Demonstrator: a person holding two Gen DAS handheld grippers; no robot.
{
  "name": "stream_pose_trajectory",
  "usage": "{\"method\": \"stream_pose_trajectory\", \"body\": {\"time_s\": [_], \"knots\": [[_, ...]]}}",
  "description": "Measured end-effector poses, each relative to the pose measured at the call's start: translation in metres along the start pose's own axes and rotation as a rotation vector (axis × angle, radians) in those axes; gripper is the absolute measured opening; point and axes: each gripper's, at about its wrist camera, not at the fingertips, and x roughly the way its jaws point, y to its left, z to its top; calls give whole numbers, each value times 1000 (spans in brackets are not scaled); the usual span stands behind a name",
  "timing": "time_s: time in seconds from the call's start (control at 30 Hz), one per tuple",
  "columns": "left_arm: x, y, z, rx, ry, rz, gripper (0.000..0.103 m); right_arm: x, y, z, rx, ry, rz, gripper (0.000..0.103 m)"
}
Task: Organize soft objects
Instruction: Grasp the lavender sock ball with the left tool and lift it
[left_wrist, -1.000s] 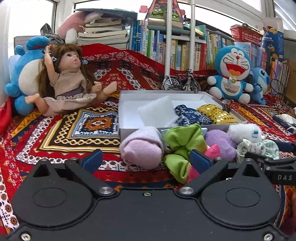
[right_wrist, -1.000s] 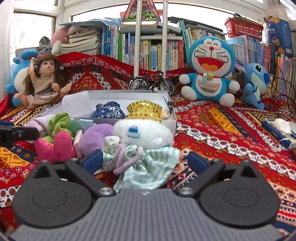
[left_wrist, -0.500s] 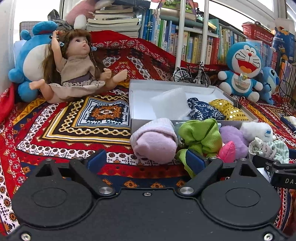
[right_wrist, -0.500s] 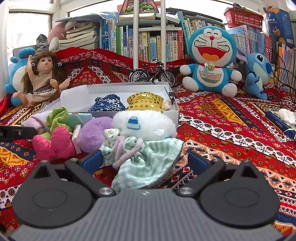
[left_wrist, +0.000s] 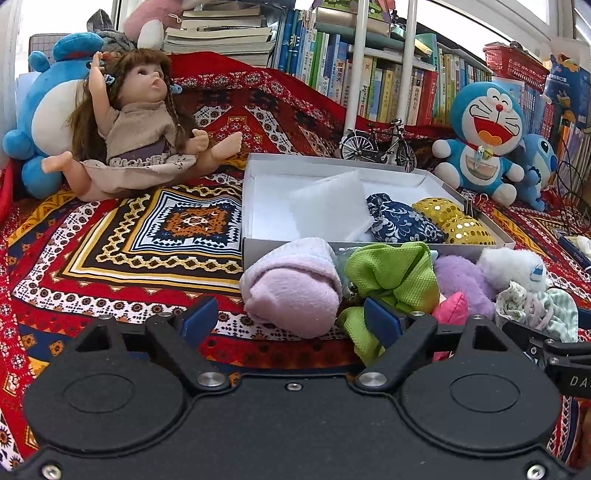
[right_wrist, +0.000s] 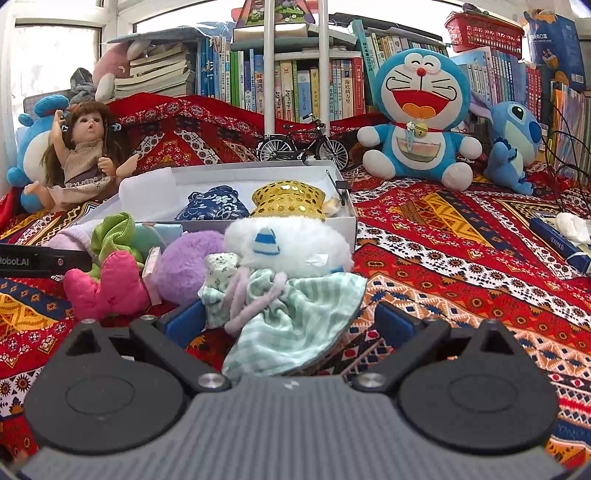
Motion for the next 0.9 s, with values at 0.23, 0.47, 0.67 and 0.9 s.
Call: {"method": "stream_pose_trajectory", "body": {"time_s": [0.23, 0.47, 0.67, 0.9], "knots": [[5, -3, 2, 3, 4, -6, 82, 0, 1, 0, -2, -1, -1, 101], [6, -5, 2, 1, 6, -13, 68, 0, 2, 0, -12, -1, -2, 101], [5, -8, 1, 23, 6, 17, 47, 0, 1, 0, -13, 2, 6, 99], [-3, -5, 1, 18, 9, 17, 40, 2, 0, 1, -13, 19, 31, 94]]}}
